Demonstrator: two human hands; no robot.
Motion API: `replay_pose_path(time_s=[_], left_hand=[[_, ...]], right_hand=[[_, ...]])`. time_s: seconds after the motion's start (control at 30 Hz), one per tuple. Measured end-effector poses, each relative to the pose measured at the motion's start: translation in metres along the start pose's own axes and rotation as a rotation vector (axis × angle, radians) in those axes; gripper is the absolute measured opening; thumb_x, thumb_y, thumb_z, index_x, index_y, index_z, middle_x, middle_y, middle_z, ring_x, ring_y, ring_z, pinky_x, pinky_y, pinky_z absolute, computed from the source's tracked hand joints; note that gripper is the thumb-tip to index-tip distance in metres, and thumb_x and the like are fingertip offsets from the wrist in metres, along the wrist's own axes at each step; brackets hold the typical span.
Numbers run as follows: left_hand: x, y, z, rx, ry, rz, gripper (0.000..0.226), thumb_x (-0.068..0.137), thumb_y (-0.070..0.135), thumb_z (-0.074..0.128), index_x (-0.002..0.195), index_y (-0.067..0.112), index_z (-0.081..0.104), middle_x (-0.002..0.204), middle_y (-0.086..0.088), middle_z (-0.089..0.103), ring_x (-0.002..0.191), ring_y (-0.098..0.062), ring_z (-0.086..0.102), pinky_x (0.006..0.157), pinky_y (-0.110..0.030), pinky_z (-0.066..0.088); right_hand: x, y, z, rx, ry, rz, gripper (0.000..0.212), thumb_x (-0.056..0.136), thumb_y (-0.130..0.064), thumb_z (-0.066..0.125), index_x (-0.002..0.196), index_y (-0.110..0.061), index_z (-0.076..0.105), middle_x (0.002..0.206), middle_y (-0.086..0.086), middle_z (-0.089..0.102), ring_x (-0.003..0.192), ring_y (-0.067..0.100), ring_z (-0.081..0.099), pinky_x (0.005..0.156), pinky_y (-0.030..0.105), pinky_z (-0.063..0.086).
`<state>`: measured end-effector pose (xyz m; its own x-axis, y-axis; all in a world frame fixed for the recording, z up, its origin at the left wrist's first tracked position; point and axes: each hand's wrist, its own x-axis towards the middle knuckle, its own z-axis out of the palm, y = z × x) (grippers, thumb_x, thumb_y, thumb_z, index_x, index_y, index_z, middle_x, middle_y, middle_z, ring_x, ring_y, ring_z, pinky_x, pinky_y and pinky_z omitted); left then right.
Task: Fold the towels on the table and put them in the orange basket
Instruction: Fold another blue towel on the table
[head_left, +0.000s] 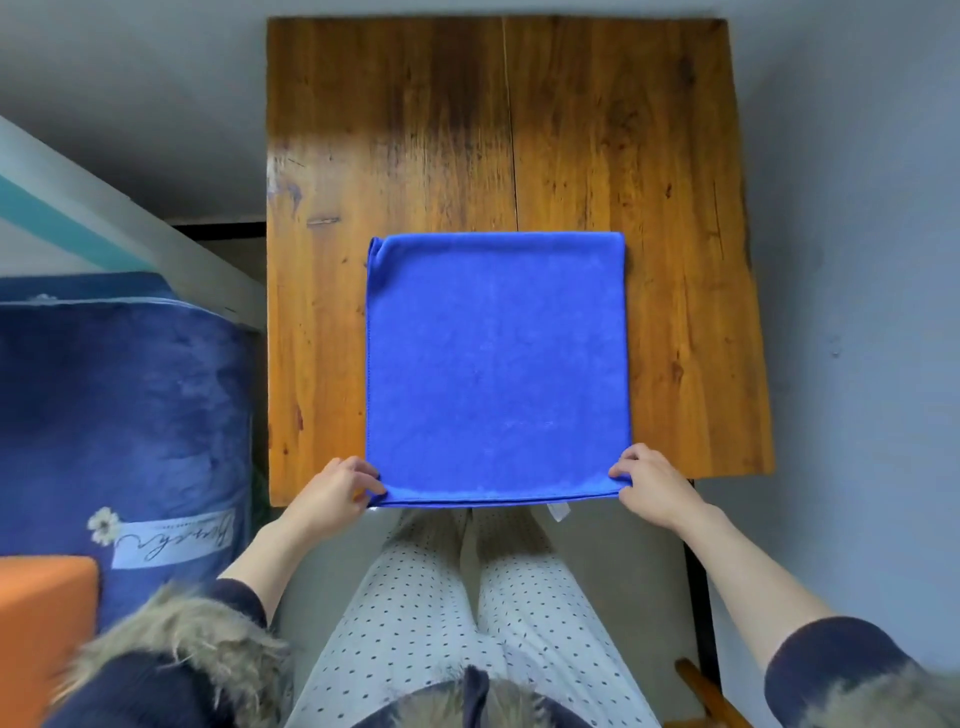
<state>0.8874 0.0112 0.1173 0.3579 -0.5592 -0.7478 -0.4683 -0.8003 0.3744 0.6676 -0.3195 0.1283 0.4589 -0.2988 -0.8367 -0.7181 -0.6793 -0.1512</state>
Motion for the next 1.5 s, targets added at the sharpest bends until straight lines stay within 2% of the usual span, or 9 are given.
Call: replay_pose_path(time_s=[0.13,0.27,0.53,0.73,0.9,1.07,1.23,1.37,1.5], left_hand=[[0.014,0.005,-0.012,-0.078,0.101,-0.021,0.029,0.093,0.008,0.047,0.111,0.019,0.067,0.116,-0.001,0.055,0.113,-0.017,0.045,0.095,-0.025,0.036],[0.044,0.012,-0.052,-0.229,0.335,-0.049,0.027,0.091,0.004,0.047,0.109,0.012,0.066,0.111,-0.007,0.061,0.105,-0.022,0.055,0.091,-0.031,0.042],[0.127,0.024,-0.149,-0.453,0.781,-0.161,0.024,0.094,0.023,0.049,0.106,0.008,0.064,0.105,-0.01,0.066,0.093,-0.019,0.056,0.077,-0.026,0.037],[0.176,0.025,-0.18,-0.51,0.713,-0.293,0.042,0.089,0.048,0.052,0.091,0.008,0.066,0.093,-0.011,0.067,0.094,-0.027,0.058,0.072,-0.028,0.037],[0.194,0.022,-0.185,-0.588,0.726,-0.346,0.029,0.085,0.04,0.057,0.07,0.016,0.063,0.075,-0.008,0.063,0.092,-0.03,0.061,0.069,-0.031,0.039],[0.193,0.013,-0.186,-0.638,0.773,-0.358,0.024,0.09,0.037,0.054,0.086,0.016,0.064,0.093,-0.007,0.067,0.098,-0.028,0.06,0.088,-0.039,0.047],[0.171,0.014,-0.164,-0.503,0.883,-0.218,0.025,0.092,0.031,0.051,0.107,0.012,0.056,0.103,-0.009,0.057,0.098,-0.025,0.053,0.088,-0.042,0.044],[0.132,0.027,-0.108,-0.529,0.798,-0.133,0.024,0.093,0.022,0.052,0.112,0.008,0.052,0.097,-0.007,0.051,0.094,-0.026,0.05,0.084,-0.04,0.043],[0.089,0.027,-0.046,-0.517,0.723,-0.209,0.03,0.091,0.017,0.057,0.118,0.006,0.05,0.105,-0.011,0.05,0.1,-0.027,0.048,0.089,-0.039,0.042]], right_hand=[[0.007,-0.017,-0.009,-0.007,0.173,0.026,0.032,0.093,-0.016,0.041,0.119,-0.018,0.06,0.128,-0.001,0.049,0.122,0.017,0.041,0.095,0.034,0.031],[0.031,-0.052,-0.037,0.044,0.391,-0.086,0.034,0.095,-0.019,0.043,0.128,-0.015,0.052,0.132,0.002,0.049,0.126,0.02,0.04,0.098,0.035,0.032],[0.111,-0.143,-0.093,-0.049,0.508,-0.149,0.062,0.097,-0.041,0.04,0.15,-0.025,0.013,0.159,0.001,0.0,0.146,0.021,-0.006,0.116,0.048,0.002],[0.155,-0.168,-0.091,-0.086,0.612,-0.116,0.066,0.095,-0.05,0.035,0.15,-0.026,0.006,0.159,0.001,-0.008,0.145,0.022,-0.01,0.113,0.055,-0.005],[0.166,-0.162,-0.075,-0.144,0.68,-0.094,0.066,0.094,-0.052,0.029,0.15,-0.026,0.006,0.159,0.001,-0.005,0.146,0.022,-0.008,0.113,0.054,-0.009],[0.167,-0.161,-0.074,-0.147,0.687,-0.09,0.065,0.094,-0.053,0.028,0.15,-0.026,0.006,0.159,0.001,-0.003,0.146,0.023,-0.007,0.113,0.054,-0.009],[0.156,-0.157,-0.079,-0.068,0.656,-0.145,0.063,0.096,-0.046,0.034,0.15,-0.023,0.011,0.159,0.002,-0.003,0.146,0.02,-0.007,0.113,0.048,-0.011],[0.127,-0.144,-0.065,0.041,0.631,-0.154,0.055,0.099,-0.033,0.037,0.149,-0.018,0.019,0.159,0.003,0.003,0.146,0.017,-0.002,0.117,0.044,-0.004],[0.087,-0.118,-0.031,0.034,0.549,-0.126,0.056,0.098,-0.026,0.04,0.149,-0.017,0.019,0.159,0.004,0.001,0.146,0.019,-0.004,0.119,0.041,0.0]])
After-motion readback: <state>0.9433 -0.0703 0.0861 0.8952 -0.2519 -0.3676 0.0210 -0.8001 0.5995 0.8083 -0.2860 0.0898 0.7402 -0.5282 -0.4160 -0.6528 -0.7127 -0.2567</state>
